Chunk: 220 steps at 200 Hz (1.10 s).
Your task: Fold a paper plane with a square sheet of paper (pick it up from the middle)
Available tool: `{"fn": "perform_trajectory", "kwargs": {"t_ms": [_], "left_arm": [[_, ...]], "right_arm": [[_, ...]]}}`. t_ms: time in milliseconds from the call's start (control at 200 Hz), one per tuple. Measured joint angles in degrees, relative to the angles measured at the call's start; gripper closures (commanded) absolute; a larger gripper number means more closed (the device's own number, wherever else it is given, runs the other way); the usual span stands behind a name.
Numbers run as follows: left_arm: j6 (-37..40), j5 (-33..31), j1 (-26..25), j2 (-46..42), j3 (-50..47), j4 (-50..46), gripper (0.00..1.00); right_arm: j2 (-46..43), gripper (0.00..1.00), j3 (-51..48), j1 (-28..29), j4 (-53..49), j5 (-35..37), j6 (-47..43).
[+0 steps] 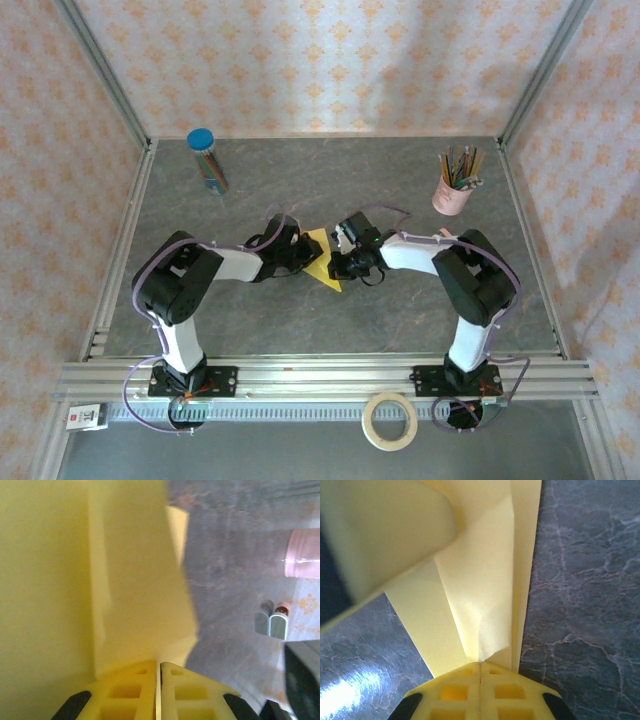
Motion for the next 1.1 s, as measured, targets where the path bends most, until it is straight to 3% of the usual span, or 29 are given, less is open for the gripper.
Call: {"fn": "perform_trajectory", "kwargs": {"t_ms": [801,1101], "left_arm": [[6.4,-2.4,-1.3,2.5,1.5,-2.5,0.92],[9.2,-1.9,3.2,3.9,3.6,-3.7,0.92]], "right_arm": [[0.3,0.99,-0.2,0.0,-0.5,0.7,-0.3],[-0.7,0.99,-3.4,0.0,3.6,1.0,-0.4]]}}
